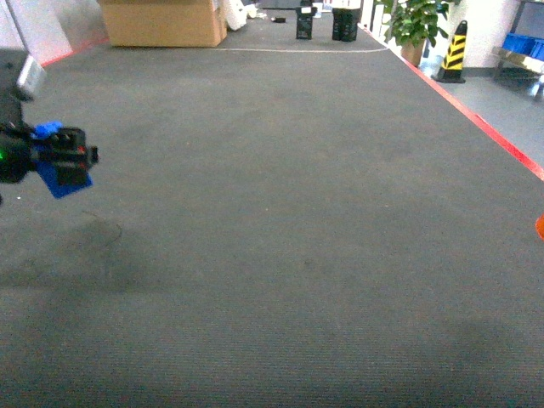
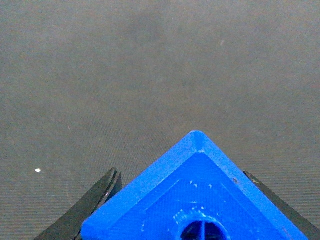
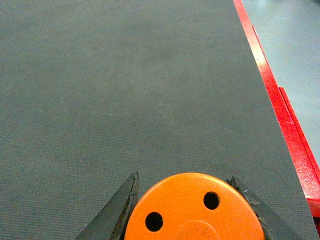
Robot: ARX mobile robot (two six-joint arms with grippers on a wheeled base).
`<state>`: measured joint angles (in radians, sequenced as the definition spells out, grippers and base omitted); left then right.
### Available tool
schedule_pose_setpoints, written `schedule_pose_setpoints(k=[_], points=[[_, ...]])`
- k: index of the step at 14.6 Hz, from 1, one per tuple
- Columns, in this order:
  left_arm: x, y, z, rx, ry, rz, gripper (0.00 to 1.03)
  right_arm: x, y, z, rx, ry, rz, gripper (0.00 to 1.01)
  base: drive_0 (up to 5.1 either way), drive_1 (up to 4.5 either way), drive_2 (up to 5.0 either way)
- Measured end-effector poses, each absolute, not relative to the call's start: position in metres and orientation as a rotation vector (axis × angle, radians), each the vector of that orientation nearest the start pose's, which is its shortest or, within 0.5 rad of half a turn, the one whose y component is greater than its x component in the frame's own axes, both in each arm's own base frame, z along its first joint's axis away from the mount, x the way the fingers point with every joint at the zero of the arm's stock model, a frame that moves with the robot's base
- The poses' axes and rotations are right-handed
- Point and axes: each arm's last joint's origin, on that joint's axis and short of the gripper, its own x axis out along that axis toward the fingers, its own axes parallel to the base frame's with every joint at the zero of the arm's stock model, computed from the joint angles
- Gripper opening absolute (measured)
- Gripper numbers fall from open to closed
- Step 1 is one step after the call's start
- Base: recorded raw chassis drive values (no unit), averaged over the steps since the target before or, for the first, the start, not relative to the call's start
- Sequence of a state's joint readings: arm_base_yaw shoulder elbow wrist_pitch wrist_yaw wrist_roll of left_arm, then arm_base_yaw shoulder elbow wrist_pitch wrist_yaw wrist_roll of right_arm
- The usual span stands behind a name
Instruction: Sort blue parts and orange caps into right shelf containers
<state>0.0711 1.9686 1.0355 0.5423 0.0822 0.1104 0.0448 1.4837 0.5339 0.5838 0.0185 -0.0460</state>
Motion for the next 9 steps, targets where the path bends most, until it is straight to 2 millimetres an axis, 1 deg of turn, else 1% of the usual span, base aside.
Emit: schedule_pose_setpoints(k=[1,2,3,4,5,6,7,9], points=[[0.379,0.025,0.180,0.097,0.269,-0.034,0.63,0.278,0.012,0.168,-0.057,0.364,0.034,0.44,0.0,0.00,0.0],[0.341,0.023,0.211,0.134,0.142,-0.005,0.63,0.278,0.012,0.168,-0.057,0.364,0.034,0.44,0.0,0.00,0.0],[0.303,0.022,0.226,0.155,0.075,0.011,0.63,0.278,0.012,0.168,-0.057,0.365,0.034,0.44,0.0,0.00,0.0],[0.279,0.020,0.233,0.164,0.039,0.016,0.63,0.278,0.012,0.168,-0.057,0.365,0.034,0.44,0.0,0.00,0.0],[0.282,0.021,0.234,0.164,0.036,0.022,0.63,0.278,0.012,0.168,-0.057,0.364,0.035,0.44,0.0,0.00,0.0],[0.283,0.021,0.228,0.162,0.068,0.020,0.63,0.279,0.012,0.168,-0.057,0.364,0.034,0.44,0.0,0.00,0.0],[0.283,0.021,0.226,0.162,0.072,0.020,0.63,0.278,0.012,0.168,-0.057,0.364,0.034,0.44,0.0,0.00,0.0],[0.283,0.021,0.227,0.162,0.065,0.020,0.63,0.278,0.012,0.168,-0.057,0.364,0.034,0.44,0.0,0.00,0.0]])
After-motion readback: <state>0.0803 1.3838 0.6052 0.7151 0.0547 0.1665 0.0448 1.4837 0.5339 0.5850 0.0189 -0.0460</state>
